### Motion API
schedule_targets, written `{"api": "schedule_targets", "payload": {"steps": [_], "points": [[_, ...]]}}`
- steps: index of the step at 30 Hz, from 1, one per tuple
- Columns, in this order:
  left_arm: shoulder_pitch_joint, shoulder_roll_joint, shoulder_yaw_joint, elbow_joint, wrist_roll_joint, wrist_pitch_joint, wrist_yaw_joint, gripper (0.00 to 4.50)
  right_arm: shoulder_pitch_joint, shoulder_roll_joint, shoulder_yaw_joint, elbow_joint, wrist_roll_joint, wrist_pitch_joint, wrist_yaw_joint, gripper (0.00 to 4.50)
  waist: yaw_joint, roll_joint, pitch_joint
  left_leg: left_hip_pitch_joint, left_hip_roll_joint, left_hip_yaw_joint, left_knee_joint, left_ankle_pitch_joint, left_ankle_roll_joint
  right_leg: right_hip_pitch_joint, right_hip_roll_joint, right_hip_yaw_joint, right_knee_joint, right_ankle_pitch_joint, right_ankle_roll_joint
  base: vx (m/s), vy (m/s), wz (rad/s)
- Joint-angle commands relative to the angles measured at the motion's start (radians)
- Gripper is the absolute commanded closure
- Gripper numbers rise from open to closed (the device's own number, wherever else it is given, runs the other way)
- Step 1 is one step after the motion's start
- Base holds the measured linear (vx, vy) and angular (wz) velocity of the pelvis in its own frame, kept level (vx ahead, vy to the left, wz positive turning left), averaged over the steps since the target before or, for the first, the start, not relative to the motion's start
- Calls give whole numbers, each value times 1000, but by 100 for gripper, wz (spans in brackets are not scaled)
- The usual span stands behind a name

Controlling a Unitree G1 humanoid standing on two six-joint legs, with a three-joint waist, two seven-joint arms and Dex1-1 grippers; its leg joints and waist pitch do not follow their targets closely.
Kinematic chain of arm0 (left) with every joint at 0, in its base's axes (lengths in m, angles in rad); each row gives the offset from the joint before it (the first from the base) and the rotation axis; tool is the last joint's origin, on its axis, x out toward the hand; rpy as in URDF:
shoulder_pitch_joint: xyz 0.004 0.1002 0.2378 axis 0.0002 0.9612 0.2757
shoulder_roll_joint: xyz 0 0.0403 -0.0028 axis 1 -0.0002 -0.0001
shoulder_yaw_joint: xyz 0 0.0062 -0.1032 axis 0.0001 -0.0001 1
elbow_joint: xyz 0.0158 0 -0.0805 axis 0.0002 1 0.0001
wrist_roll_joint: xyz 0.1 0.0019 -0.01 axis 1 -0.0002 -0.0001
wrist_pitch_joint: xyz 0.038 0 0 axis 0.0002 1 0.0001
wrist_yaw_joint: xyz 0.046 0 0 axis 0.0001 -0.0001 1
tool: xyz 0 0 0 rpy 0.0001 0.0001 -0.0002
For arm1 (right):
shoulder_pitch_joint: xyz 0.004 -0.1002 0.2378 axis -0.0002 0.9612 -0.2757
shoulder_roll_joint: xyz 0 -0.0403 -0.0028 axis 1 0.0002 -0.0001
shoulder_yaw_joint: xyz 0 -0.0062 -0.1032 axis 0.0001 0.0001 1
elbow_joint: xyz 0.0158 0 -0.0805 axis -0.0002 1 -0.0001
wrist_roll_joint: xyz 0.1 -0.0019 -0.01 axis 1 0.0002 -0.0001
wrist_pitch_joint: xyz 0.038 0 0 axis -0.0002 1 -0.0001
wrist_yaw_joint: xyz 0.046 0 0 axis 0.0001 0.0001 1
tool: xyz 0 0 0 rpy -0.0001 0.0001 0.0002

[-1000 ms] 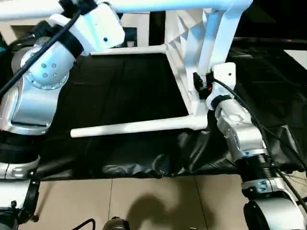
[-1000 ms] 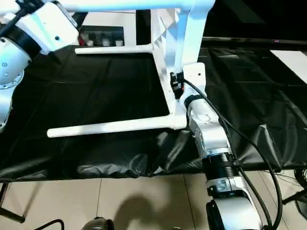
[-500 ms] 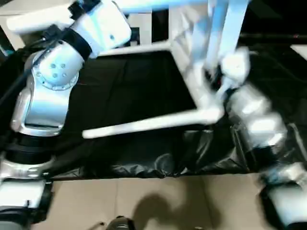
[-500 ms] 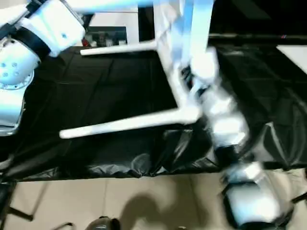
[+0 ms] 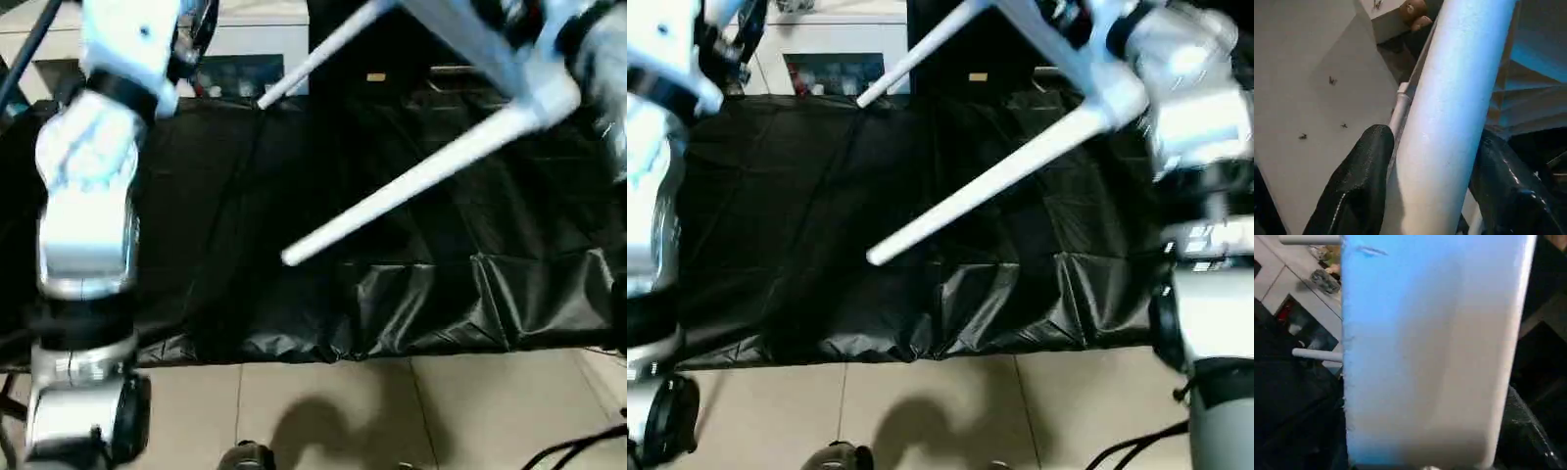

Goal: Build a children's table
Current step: Flip table

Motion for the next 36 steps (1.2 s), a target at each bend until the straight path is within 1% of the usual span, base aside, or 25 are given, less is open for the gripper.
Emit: {"api": "schedule_targets", "payload": {"steps": [1,3,4,5,6,8,10,12,14,15,18,19,21,23,24,27,28,29,30,31,32,33,34,35,36], "points": [[57,-18,0,59,-30,80,3,217,-28,-12,18,10,17,-34,107,257,-10,-35,-73,47,4,-7,-51,-334,-2,19,-11,-1,-83,-289,-181,0,0,0],[71,-18,-3,47,-27,96,-5,224,-41,-4,32,37,12,-67,134,257,-12,-34,-70,49,3,-7,-52,-363,-10,13,-9,-1,-87,-317,-172,0,0,0],[71,-18,-3,47,-27,96,-5,226,-41,-4,32,37,12,-67,134,257,-10,-39,-70,50,3,-8,-53,-376,-16,12,-10,-1,-88,-333,-163,0,0,0],[76,-14,-7,45,-23,99,-8,231,-42,4,26,40,22,-65,143,257,-11,-36,-71,50,3,-9,-54,-384,-22,11,-9,-1,-88,-335,-157,0,0,0],[83,-8,-13,38,-20,104,-7,232,-47,15,15,52,35,-65,153,222,-13,-37,-70,51,3,-11,-56,-399,-29,10,-8,-1,-88,-336,-154,0,0,0],[90,-8,-15,29,-22,112,-3,235,-54,25,5,67,42,-69,159,187,-16,-38,-70,51,2,-12,-57,-432,-35,8,-7,-2,-89,-349,-150,0,0,0],[94,-8,-17,24,-24,123,-4,238,-60,28,4,79,42,-77,162,176,-18,-40,-68,51,2,-14,-58,-455,-37,7,-8,-3,-91,-366,-143,0,0,0],[99,-6,-22,25,-22,123,-3,243,-64,31,2,89,44,-94,166,143,-20,-40,-67,59,2,-15,-57,-497,-51,-1,-8,-4,-99,-407,-139,0,0,0],[102,-5,-25,26,-19,125,-5,245,-67,35,-3,98,46,-118,160,133,-23,-41,-67,60,2,-17,-58,-525,-58,-4,-7,-5,-100,-425,-132,0,0,0],[103,-5,-25,25,-19,127,-6,245,-69,38,-7,101,48,-129,157,133,-24,-42,-67,60,1,-18,-58,-531,-59,-4,-7,-6,-100,-428,-131,0,0,0],[105,-3,-27,25,-20,134,-5,247,-74,49,-28,106,63,-154,152,100,-32,-41,-65,59,0,-21,-60,-562,-60,-7,-6,-9,-102,-446,-126,0,0,0],[107,-3,-29,26,-22,137,-4,248,-75,59,-48,103,82,-162,161,95,-34,-38,-65,60,0,-23,-60,-570,-61,-7,-6,-10,-103,-450,-127,0,0,0],[110,-3,-31,27,-22,139,-4,249,-74,68,-70,95,109,-173,174,93,-40,-40,-65,58,-1,-25,-60,-586,-63,-6,-7,-12,-105,-466,-123,0,0,0],[114,-5,-33,30,-22,142,-3,250,-71,76,-89,84,136,-187,185,93,-43,-39,-63,61,-1,-27,-60,-606,-64,-10,-6,-13,-108,-483,-120,0,0,0],[118,-5,-36,35,-19,149,-1,251,-66,85,-109,72,166,-207,200,93,-46,-35,-63,65,-2,-29,-60,-632,-68,-12,-7,-16,-111,-493,-119,0,0,0],[119,-7,-36,41,-20,142,1,253,-65,93,-125,66,187,-225,198,93,-47,-34,-62,69,-2,-32,-61,-661,-73,-16,-5,-20,-116,-512,-115,0,0,0],[124,-7,-37,56,-21,130,2,255,-64,108,-162,49,231,-254,192,93,-46,-28,-60,73,-2,-35,-62,-679,-77,-18,-4,-22,-118,-524,-112,0,0,0],[128,-6,-37,64,-22,123,3,258,-63,119,-187,34,263,-268,195,93,-47,-29,-60,76,-2,-34,-61,-690,-78,-22,-5,-22,-122,-531,-109,0,0,0],[131,-4,-38,71,-19,117,4,260,-60,127,-207,14,289,-270,195,93,-50,-29,-59,80,-4,-38,-61,-716,-78,-22,-2,-30,-127,-557,-95,0,0,0],[133,0,-38,77,-17,110,5,263,-56,134,-226,-9,315,-270,197,93,-49,-24,-58,82,-3,-40,-64,-729,-81,-22,-3,-31,-128,-559,-94,0,0,0],[135,3,-36,84,-17,104,5,265,-49,143,-250,-47,354,-259,199,93,-52,-21,-57,85,-3,-44,-68,-755,-85,-21,1,-36,-131,-559,-90,0,0,0],[139,10,-35,95,-15,94,4,267,-29,157,-287,-117,420,-212,204,93,-51,-14,-56,88,-1,-48,-72,-776,-89,-21,2,-39,-131,-553,-91,-56,27,-12],[140,13,-32,105,-15,85,4,267,9,168,-299,-190,468,-150,214,93,-54,-7,-55,85,0,-54,-83,-808,-93,-11,7,-47,-129,-525,-91,-56,27,-12],[140,14,-31,108,-16,82,4,271,22,170,-301,-212,481,-131,218,93,-53,-4,-53,86,1,-56,-90,-823,-93,-8,11,-50,-131,-513,-92,-56,30,-12],[141,16,-31,113,-17,77,2,277,52,172,-290,-251,489,-97,223,93,-53,15,-43,85,16,-60,-131,-937,-118,7,28,-78,-112,-457,-108,-67,27,-13]]}}
